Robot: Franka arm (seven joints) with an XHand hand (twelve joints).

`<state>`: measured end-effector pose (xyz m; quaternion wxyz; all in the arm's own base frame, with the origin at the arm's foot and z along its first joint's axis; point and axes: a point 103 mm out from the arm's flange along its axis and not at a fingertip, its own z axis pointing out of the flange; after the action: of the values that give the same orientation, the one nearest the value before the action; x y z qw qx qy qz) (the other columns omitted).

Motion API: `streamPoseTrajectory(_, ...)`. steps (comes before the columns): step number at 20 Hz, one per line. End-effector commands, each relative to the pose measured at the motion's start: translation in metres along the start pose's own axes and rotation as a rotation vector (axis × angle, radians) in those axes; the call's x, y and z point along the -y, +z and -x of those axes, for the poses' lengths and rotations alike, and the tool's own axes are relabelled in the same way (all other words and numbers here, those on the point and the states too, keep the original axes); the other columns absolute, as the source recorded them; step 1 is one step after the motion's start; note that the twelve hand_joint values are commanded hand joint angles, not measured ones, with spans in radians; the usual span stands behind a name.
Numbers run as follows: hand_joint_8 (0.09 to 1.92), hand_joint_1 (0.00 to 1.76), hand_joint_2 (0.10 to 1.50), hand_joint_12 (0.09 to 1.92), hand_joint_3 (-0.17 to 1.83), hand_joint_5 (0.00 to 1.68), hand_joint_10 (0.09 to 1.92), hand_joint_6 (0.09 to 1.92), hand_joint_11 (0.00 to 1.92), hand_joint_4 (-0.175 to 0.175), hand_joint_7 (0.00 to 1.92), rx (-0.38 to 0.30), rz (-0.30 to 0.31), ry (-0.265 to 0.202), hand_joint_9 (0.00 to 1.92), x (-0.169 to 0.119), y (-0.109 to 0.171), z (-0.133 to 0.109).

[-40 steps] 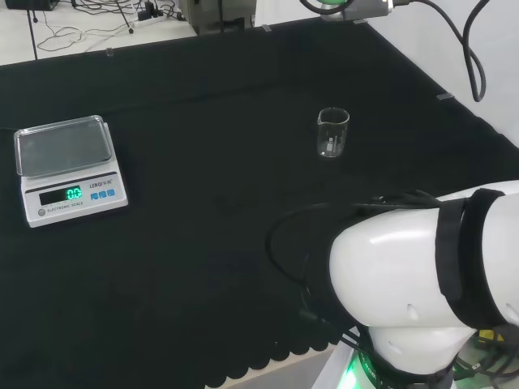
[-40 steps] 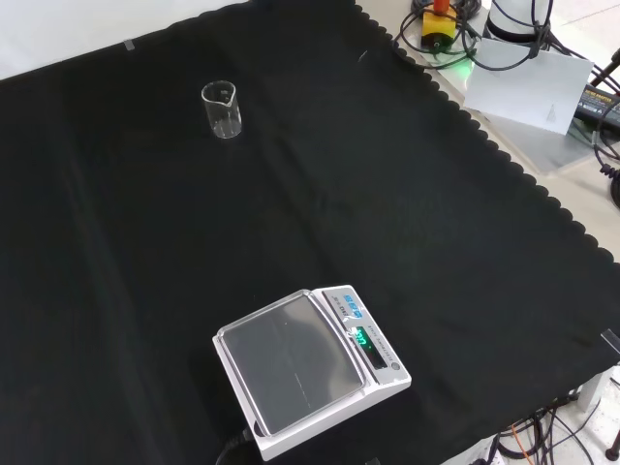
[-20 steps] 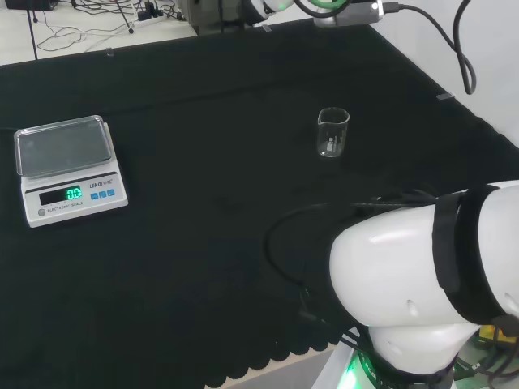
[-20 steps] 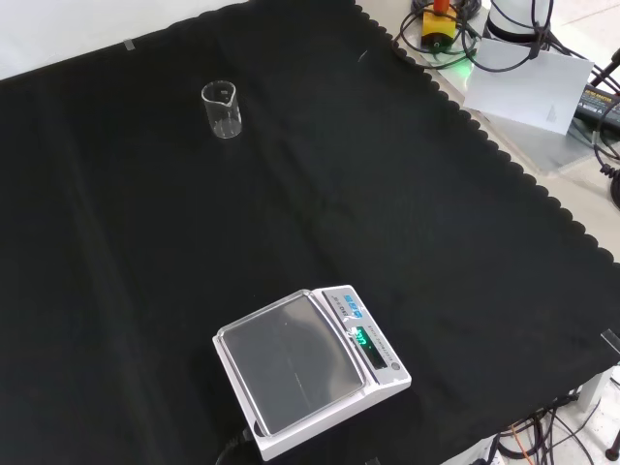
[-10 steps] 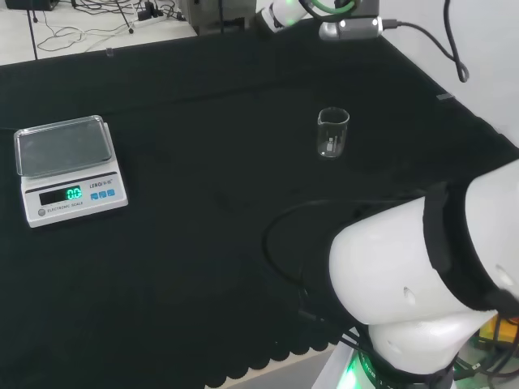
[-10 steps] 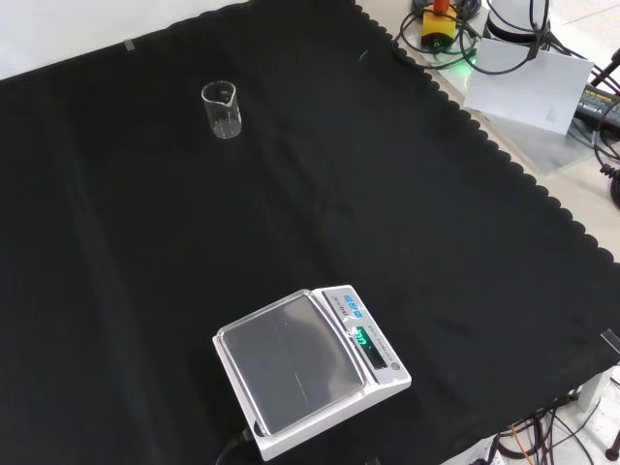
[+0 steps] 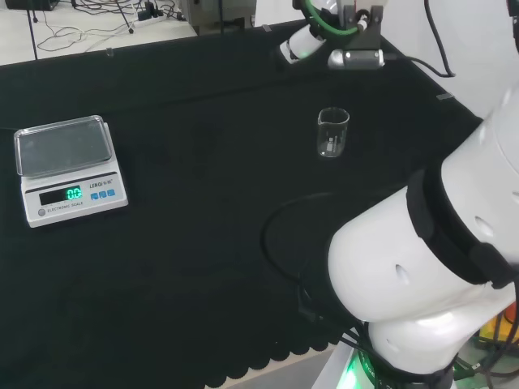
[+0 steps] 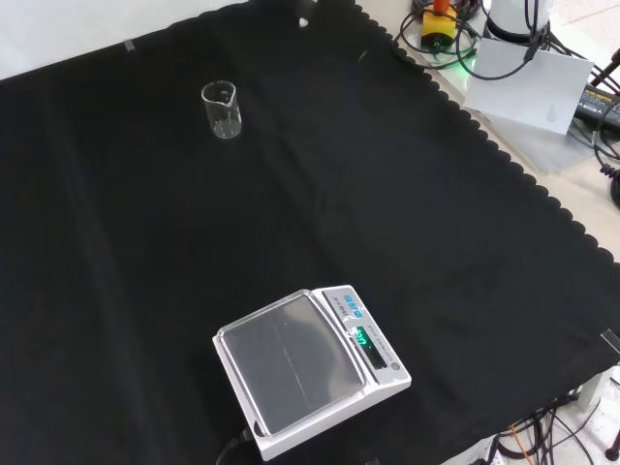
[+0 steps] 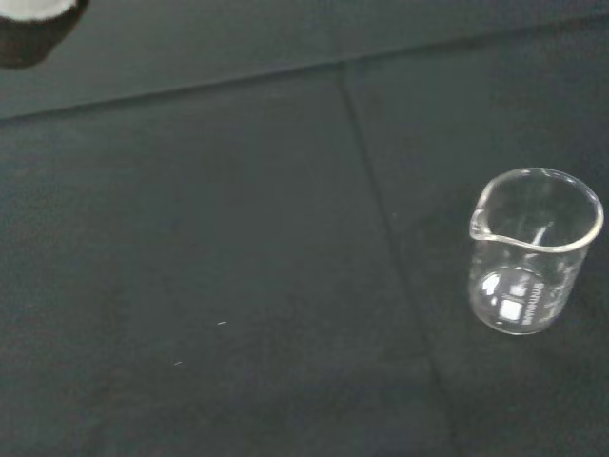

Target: Pick up the beaker.

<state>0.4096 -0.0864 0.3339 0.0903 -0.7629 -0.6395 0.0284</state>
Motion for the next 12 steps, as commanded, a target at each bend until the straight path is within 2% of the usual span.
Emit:
streamPoseTrajectory(1, 0.73, 0.64, 0.7, 1.29, 0.19, 0.08, 0.89, 0.09, 0.0, 0.022, 0.04, 0.006, 0.041, 0.045, 0.11, -0.031, 0.037, 0.041)
streamPoseTrajectory(3, 0.73, 0.65, 0.7, 1.27, 0.18, 0.07, 0.89, 0.09, 0.0, 0.023, 0.03, 0.019, 0.027, 0.055, 0.1, -0.037, 0.051, 0.048)
streamPoseTrajectory(12, 0.73, 0.65, 0.71, 1.24, 0.18, 0.07, 0.89, 0.09, 0.0, 0.025, 0.02, -0.009, -0.07, 0.1, 0.09, -0.054, 0.111, 0.07)
